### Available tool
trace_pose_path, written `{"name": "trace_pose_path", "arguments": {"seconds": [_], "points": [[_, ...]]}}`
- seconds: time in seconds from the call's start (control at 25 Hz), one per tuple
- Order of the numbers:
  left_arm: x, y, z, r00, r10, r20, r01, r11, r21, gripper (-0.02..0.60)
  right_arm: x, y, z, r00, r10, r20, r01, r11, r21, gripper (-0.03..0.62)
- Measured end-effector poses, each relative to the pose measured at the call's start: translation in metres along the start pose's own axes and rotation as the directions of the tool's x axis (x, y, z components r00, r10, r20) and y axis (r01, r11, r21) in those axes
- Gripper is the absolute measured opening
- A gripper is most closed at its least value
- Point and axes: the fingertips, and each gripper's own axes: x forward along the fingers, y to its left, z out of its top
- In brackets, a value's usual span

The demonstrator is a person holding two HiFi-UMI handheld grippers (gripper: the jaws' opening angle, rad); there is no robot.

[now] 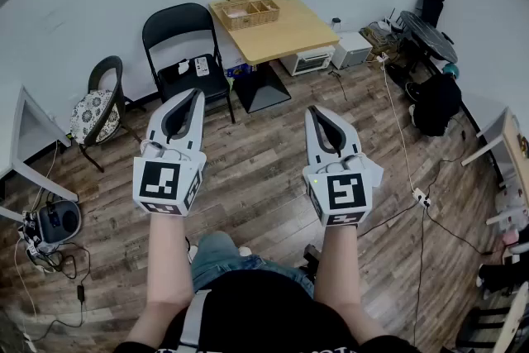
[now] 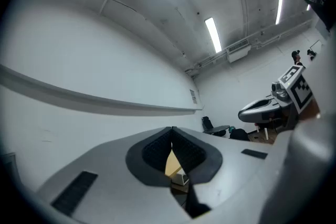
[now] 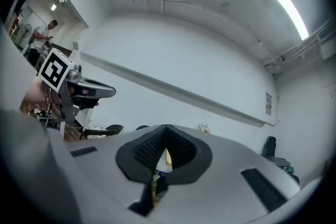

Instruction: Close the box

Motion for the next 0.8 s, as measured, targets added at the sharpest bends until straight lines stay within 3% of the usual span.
{"name": "trace_pose_path", "arguments": {"seconds": [0.36,0.56,0.6,0.64,0.68,0.8], "points": [[0.029,-0.009,-0.007,1.0,-0.016,-0.012,0.016,1.0,0.009,0.017,0.003,-0.024,-0.009,0.999,-0.013,0.038,0.01,0.997,0.073,0.015],[0.053,-0.003,-0.016,0.999,-0.025,-0.023,0.025,1.0,0.003,0.231,0.023,-0.031,-0.018,0.999,0.006,0.051,-0.013,0.99,0.14,0.022],[0.06,0.0,-0.018,1.0,-0.023,-0.021,0.023,1.0,-0.002,0.281,0.03,-0.033,-0.02,0.999,0.01,0.051,-0.018,0.988,0.153,0.054],[0.067,0.003,-0.021,1.0,-0.021,-0.019,0.02,1.0,-0.011,0.311,0.037,-0.036,-0.021,0.999,0.014,0.05,-0.023,0.986,0.166,0.15],[0.075,0.008,-0.024,1.0,-0.018,-0.017,0.018,1.0,-0.024,0.341,0.044,-0.038,-0.023,0.999,0.015,0.051,-0.024,0.984,0.176,0.191],[0.099,0.024,-0.035,0.999,-0.024,-0.028,0.022,0.997,-0.071,0.37,0.071,-0.049,-0.026,0.998,-0.003,0.056,-0.007,0.983,0.184,0.199]]}}
